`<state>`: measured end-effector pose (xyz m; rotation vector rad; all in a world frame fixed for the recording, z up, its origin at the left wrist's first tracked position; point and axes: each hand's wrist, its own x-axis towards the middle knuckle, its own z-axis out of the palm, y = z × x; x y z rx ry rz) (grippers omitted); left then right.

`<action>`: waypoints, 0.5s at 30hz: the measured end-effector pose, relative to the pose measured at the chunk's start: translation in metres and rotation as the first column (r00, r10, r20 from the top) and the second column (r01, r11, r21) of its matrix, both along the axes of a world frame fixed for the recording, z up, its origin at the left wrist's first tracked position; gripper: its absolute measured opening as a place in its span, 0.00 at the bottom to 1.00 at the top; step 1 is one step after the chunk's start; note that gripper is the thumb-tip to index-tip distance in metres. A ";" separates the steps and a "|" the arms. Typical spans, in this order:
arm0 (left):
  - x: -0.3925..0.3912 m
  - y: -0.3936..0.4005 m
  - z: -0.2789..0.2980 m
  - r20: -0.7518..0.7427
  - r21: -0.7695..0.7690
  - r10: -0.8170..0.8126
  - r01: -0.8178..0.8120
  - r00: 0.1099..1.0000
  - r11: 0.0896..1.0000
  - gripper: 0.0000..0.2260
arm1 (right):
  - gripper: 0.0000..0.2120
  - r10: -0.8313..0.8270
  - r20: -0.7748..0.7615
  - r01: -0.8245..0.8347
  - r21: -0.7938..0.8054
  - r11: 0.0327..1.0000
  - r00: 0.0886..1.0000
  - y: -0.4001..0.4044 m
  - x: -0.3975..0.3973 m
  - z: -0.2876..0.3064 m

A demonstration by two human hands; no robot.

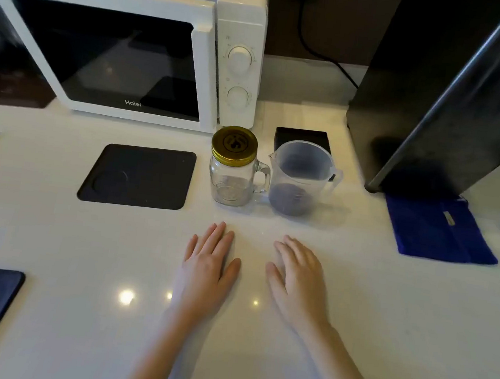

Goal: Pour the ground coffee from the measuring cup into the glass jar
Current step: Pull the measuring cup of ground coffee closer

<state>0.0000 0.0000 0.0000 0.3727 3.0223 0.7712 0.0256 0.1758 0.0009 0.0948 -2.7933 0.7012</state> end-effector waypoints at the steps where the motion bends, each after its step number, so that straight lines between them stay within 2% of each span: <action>1: 0.000 -0.001 0.000 -0.012 -0.002 0.003 -0.003 1.000 1.000 0.24 | 0.15 -0.009 -0.006 0.009 -0.049 0.999 1.000 0.003 -0.003 0.001; 3: -0.002 -0.001 -0.001 -0.025 -0.007 -0.001 0.001 1.000 1.000 0.23 | 0.11 -0.027 0.002 0.027 -0.208 0.978 1.000 0.012 -0.010 0.010; 5: -0.002 -0.001 -0.001 -0.031 0.006 -0.014 0.014 0.999 1.000 0.23 | 0.07 -0.069 0.019 0.071 -0.395 0.916 0.997 0.023 -0.022 0.024; 7: -0.001 -0.001 -0.002 -0.041 0.004 -0.019 0.019 0.999 1.000 0.23 | 0.05 -0.144 -0.038 0.107 -0.500 0.860 0.989 0.036 -0.035 0.037; 12: -0.001 0.000 -0.002 -0.056 -0.005 -0.025 0.025 0.998 1.000 0.24 | 0.05 -0.328 -0.123 0.183 -0.628 0.757 0.937 0.057 -0.069 0.061; 15: -0.001 0.000 -0.002 -0.056 -0.006 -0.013 0.013 0.998 1.000 0.23 | 0.12 -0.357 -0.072 0.234 -0.630 0.740 0.931 0.060 -0.085 0.063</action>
